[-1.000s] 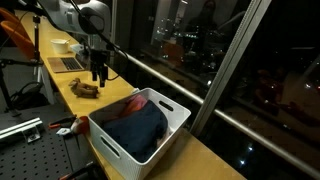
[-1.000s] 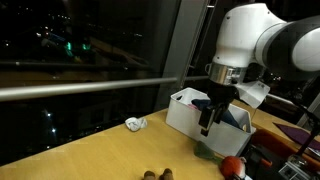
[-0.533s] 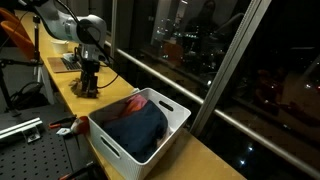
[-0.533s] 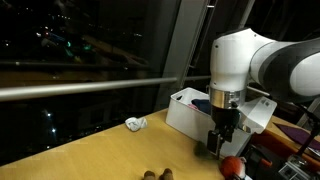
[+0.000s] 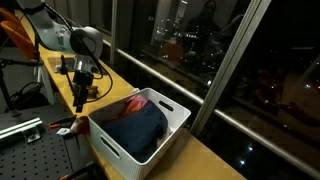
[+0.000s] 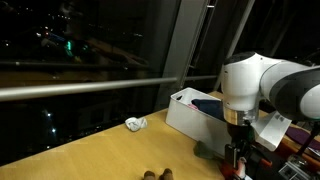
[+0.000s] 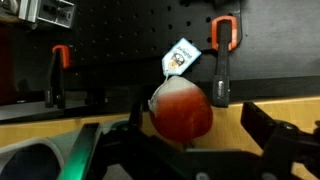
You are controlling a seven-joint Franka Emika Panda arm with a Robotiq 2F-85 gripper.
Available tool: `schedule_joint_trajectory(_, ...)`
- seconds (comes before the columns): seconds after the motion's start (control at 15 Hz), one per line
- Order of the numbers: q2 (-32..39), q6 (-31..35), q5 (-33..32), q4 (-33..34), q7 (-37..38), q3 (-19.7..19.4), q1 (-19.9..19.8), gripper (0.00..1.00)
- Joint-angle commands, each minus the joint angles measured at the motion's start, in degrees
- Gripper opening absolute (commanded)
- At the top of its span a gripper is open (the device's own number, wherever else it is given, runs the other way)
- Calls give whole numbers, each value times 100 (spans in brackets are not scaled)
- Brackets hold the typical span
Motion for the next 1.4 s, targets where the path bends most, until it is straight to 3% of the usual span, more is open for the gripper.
schedule_joint_trajectory(0.0,-1,461,-360,-287,367,-123,13,100)
schedule_joint_trajectory(0.73,776,2132,-1324,-701,1314,-705,141,100)
schedule_joint_trajectory(1.33,410,2280,-1325,-971,1385,-800,164,100)
